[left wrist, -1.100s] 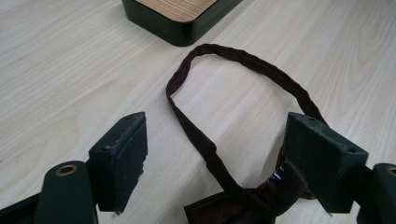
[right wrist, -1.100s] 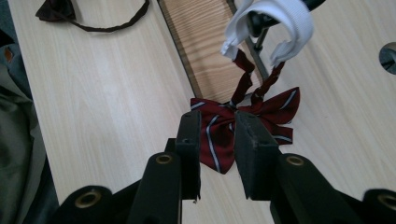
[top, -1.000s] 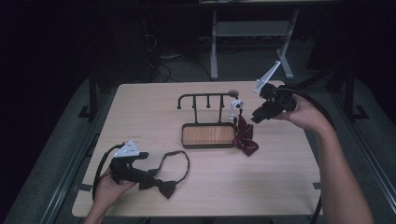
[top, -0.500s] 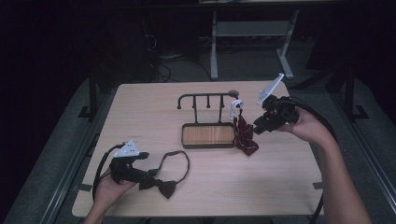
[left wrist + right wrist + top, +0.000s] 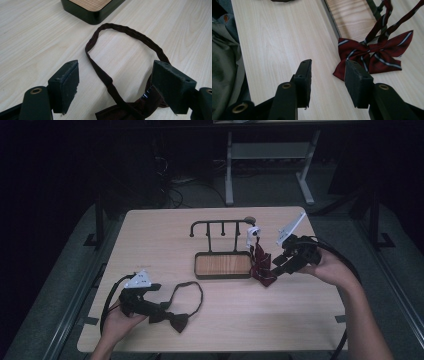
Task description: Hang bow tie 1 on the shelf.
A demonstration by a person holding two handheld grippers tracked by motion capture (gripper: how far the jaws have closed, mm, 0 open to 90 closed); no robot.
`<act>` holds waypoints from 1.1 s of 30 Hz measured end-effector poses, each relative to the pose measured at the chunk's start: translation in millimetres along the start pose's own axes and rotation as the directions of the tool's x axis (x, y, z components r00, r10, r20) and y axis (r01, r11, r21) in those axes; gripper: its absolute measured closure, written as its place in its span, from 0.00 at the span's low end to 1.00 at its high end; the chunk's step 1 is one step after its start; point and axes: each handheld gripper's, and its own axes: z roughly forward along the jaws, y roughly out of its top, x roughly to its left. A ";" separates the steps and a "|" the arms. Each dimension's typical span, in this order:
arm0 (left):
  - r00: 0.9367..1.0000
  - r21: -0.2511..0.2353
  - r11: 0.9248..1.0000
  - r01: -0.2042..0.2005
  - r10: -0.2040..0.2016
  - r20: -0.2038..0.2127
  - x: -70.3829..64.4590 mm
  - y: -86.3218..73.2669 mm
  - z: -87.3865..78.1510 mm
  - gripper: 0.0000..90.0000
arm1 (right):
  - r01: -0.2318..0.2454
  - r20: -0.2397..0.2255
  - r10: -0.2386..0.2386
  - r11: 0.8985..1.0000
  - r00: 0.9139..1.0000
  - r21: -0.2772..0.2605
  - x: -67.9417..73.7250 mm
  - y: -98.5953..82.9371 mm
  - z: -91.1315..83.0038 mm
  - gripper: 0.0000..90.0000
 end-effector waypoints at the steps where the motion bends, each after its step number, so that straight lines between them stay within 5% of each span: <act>1: 1.000 0.003 1.000 -0.001 0.001 -0.001 0.1 0.4 -0.1 0.25 | -0.004 0.000 0.004 1.000 1.000 -0.001 0.5 -1.8 0.9 0.63; 13: 1.000 0.002 1.000 0.001 -0.001 0.007 1.4 5.5 3.2 0.27 | -0.010 0.000 0.010 0.999 1.000 -0.033 12.7 -21.0 5.9 0.59; 33: 0.998 0.074 0.996 -0.057 0.056 0.021 3.2 25.1 10.1 0.36 | -0.027 -0.010 0.027 0.999 1.000 -0.032 30.6 -48.7 21.6 0.53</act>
